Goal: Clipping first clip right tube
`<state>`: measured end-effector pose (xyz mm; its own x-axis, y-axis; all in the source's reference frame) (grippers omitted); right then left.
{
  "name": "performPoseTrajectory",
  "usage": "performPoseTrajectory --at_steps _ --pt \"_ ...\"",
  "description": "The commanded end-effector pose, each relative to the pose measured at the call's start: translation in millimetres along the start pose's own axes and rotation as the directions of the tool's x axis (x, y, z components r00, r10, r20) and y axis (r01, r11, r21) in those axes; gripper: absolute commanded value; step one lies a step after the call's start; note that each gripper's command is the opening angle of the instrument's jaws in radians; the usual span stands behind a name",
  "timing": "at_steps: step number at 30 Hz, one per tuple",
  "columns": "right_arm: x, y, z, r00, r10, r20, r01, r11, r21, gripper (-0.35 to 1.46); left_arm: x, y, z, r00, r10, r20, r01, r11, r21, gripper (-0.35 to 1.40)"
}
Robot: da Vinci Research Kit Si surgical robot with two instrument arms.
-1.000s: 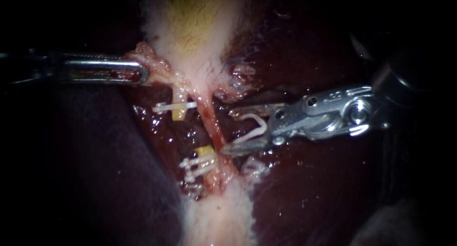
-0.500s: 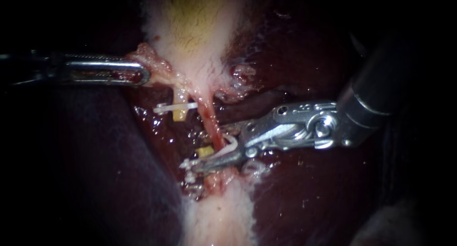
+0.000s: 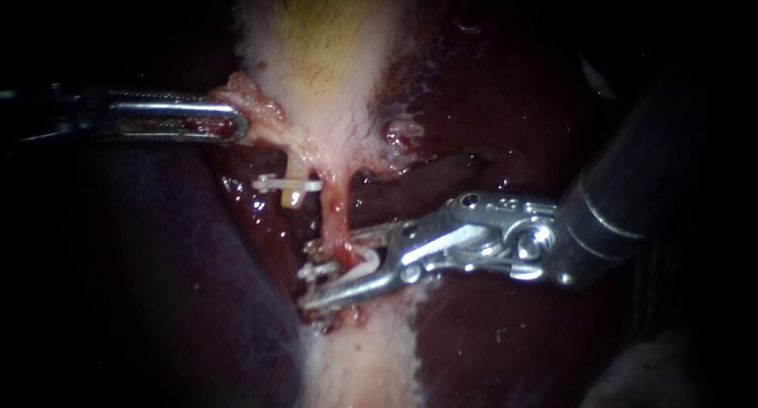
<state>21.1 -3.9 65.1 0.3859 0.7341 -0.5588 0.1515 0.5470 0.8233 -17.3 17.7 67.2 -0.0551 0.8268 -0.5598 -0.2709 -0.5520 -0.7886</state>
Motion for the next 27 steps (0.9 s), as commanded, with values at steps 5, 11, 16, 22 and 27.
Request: performPoseTrajectory --at_steps 5,11,16,22,27 --pt "-1.3 -0.2 0.0 1.0 0.021 0.006 -0.021 1.0 0.004 0.44 0.0 0.0 0.0 1.0 0.0 0.0 0.0 1.0 0.0 -0.35" --pt "-3.8 -0.2 0.1 0.999 0.034 0.018 -0.034 0.999 0.012 0.42 0.0 0.0 0.0 1.0 0.0 0.0 0.0 1.0 0.0 -0.35" --pt "-4.7 -0.2 0.4 0.999 0.033 0.026 -0.034 0.999 0.02 0.41 0.0 0.0 0.0 1.0 0.0 0.0 0.0 1.0 0.0 -0.35" --pt "-4.6 -0.2 0.5 0.999 0.031 0.029 -0.032 0.999 0.025 0.36 -0.1 0.0 0.0 1.0 0.0 0.0 0.0 1.0 0.0 -0.35" --pt "-4.4 -0.1 0.4 0.999 0.033 0.029 -0.033 0.999 0.026 0.26 -0.1 0.0 0.0 1.0 0.0 0.0 0.0 1.0 0.0 -0.35"
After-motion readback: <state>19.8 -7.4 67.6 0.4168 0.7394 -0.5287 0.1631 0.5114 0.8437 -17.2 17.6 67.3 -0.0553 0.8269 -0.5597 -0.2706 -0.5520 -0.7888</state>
